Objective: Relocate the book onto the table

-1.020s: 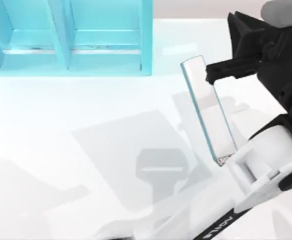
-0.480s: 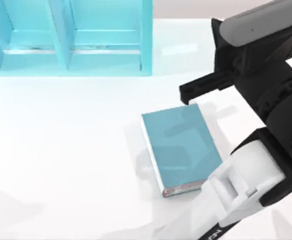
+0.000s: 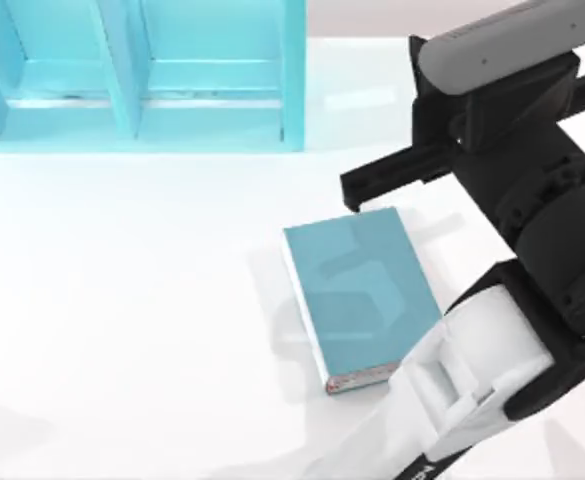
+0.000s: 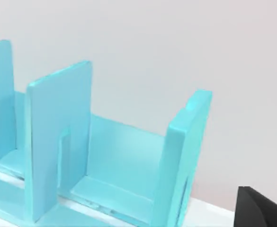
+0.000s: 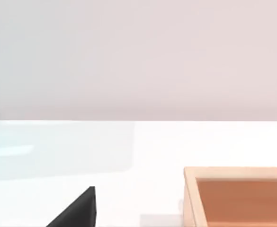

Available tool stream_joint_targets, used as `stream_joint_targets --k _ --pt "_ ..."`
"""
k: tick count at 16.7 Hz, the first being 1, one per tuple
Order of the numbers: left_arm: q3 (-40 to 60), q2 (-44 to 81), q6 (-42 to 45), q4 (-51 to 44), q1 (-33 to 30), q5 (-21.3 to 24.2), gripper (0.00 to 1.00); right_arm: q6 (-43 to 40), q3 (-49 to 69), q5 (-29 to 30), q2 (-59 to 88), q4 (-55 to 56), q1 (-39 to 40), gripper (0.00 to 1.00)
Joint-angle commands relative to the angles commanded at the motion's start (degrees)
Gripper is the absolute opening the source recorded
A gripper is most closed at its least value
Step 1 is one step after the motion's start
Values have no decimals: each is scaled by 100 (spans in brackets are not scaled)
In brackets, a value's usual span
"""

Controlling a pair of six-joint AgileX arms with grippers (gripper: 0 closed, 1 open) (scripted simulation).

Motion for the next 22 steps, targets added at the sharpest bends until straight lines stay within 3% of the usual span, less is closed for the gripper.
stream_joint_targets --k 10,22 --pt "-411 -553 -167 25 -4 -6 0 0 0 0 0 0 0 100" --pt "-411 -553 -167 25 -4 -6 90 0 0 0 0 0 0 100"
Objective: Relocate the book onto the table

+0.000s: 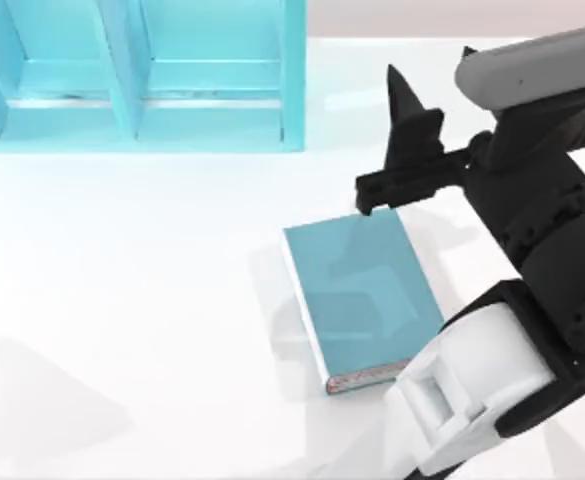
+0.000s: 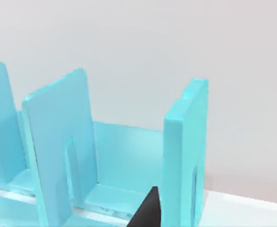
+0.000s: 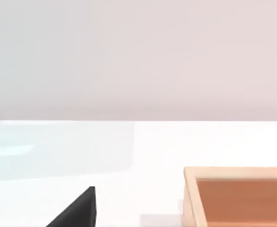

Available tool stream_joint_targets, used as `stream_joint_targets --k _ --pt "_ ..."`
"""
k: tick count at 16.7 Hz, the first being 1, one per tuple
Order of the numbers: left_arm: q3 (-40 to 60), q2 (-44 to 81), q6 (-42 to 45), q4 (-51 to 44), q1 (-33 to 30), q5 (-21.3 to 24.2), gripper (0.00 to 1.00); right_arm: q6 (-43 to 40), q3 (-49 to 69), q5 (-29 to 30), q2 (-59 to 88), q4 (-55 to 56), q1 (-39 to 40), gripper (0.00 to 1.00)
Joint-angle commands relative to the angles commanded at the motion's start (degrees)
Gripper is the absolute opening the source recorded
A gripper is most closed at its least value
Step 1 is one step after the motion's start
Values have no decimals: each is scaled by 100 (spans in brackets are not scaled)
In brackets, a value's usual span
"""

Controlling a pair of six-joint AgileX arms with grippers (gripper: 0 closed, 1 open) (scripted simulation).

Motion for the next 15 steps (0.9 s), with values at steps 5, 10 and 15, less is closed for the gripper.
stream_joint_targets --k 5,10,15 --pt "0 0 0 0 0 0 100 0 0 0 0 0 0 100" --pt "137 291 13 1131 -44 -202 100 0 0 0 0 0 0 100" --pt "7 397 -597 1727 -244 52 100 0 0 0 0 0 0 100"
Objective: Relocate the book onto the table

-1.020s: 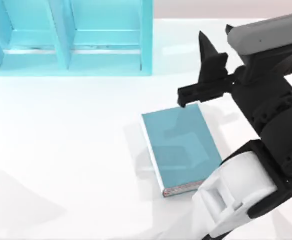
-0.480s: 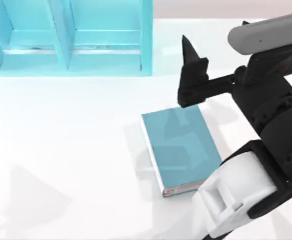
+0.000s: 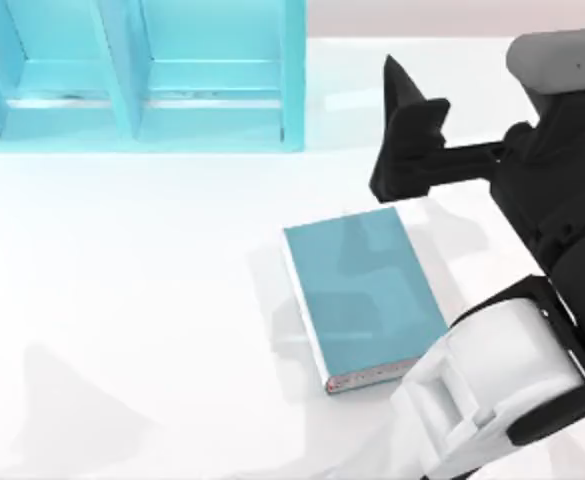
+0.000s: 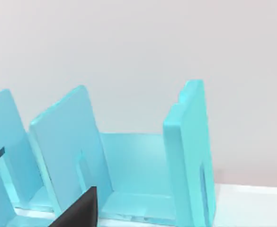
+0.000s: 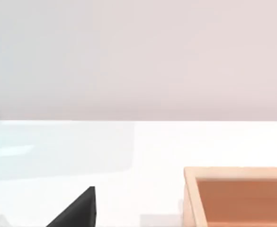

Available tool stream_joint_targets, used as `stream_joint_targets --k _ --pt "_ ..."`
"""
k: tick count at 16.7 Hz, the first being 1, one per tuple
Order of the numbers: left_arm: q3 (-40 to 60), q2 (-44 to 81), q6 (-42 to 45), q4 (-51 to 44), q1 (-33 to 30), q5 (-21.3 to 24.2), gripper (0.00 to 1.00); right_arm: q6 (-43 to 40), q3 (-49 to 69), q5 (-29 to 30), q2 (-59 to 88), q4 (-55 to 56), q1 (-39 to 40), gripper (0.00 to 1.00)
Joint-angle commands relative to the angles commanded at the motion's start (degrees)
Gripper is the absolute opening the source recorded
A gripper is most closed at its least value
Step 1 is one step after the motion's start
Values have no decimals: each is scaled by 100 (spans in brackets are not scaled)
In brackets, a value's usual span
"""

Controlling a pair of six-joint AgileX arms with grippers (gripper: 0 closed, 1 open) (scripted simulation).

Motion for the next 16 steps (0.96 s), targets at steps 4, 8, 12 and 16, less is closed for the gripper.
stream_joint_targets --k 4,8,12,16 --pt "-247 153 -1201 1504 -470 518 100 0 0 0 0 0 0 100" --pt "-519 267 -2481 3414 -1058 1108 100 0 0 0 0 0 0 100" --pt "-752 336 -3420 4775 -1565 1555 100 0 0 0 0 0 0 100" --pt "-844 358 -3737 5178 -1759 1700 100 0 0 0 0 0 0 100"
